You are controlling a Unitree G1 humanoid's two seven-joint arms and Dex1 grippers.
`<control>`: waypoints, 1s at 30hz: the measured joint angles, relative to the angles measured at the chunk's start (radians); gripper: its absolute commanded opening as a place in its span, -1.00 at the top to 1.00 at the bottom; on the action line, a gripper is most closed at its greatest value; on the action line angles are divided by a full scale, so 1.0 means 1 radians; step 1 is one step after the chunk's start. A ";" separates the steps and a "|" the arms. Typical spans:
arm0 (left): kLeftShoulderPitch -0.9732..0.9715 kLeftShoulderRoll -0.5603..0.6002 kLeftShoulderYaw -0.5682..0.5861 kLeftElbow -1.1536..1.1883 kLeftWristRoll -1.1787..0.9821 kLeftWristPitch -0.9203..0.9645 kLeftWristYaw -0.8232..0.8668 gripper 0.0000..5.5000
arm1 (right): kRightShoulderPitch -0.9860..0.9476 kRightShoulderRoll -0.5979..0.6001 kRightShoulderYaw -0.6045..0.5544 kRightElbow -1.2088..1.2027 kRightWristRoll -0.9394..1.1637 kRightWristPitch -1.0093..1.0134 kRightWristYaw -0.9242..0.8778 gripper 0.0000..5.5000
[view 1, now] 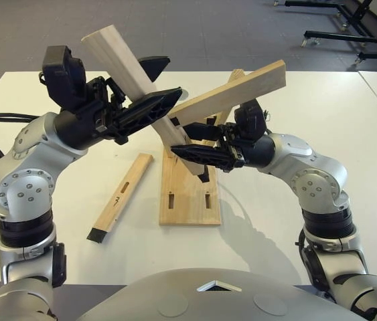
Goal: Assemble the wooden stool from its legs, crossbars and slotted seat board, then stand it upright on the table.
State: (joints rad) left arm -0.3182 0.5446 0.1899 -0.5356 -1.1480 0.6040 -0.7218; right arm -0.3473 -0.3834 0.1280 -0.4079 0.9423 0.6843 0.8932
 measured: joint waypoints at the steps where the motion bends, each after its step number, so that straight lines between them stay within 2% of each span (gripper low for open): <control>1: 0.008 0.012 0.018 0.008 -0.012 0.001 -0.017 -0.14 | 0.000 -0.001 0.001 0.000 0.000 0.006 0.002 0.25; 5: 0.045 0.060 0.063 0.031 -0.055 0.023 -0.058 -0.14 | -0.001 0.001 0.009 0.001 -0.001 0.014 0.002 0.25; 9: 0.052 0.058 0.064 0.037 -0.062 0.023 -0.059 -0.14 | -0.001 0.005 0.014 0.001 -0.002 0.014 -0.005 0.25; 15: 0.072 -0.031 0.059 0.039 -0.132 0.020 0.017 -0.14 | -0.001 0.038 0.017 0.003 -0.022 -0.004 -0.023 0.25; 18: 0.079 -0.058 0.049 0.035 -0.163 0.022 0.050 0.00 | -0.001 0.050 0.020 0.003 -0.034 -0.013 -0.030 0.25; 23: 0.093 -0.037 0.053 0.030 -0.240 0.064 0.054 0.22 | -0.001 0.067 0.023 0.003 -0.041 -0.019 -0.031 0.25; 30: 0.102 -0.006 0.062 0.030 -0.252 0.075 0.042 0.23 | -0.001 0.072 0.028 0.002 -0.060 -0.019 -0.021 0.25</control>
State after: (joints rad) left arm -0.2159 0.5384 0.2519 -0.5060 -1.4002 0.6790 -0.6794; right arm -0.3484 -0.3109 0.1556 -0.4059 0.8819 0.6656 0.8722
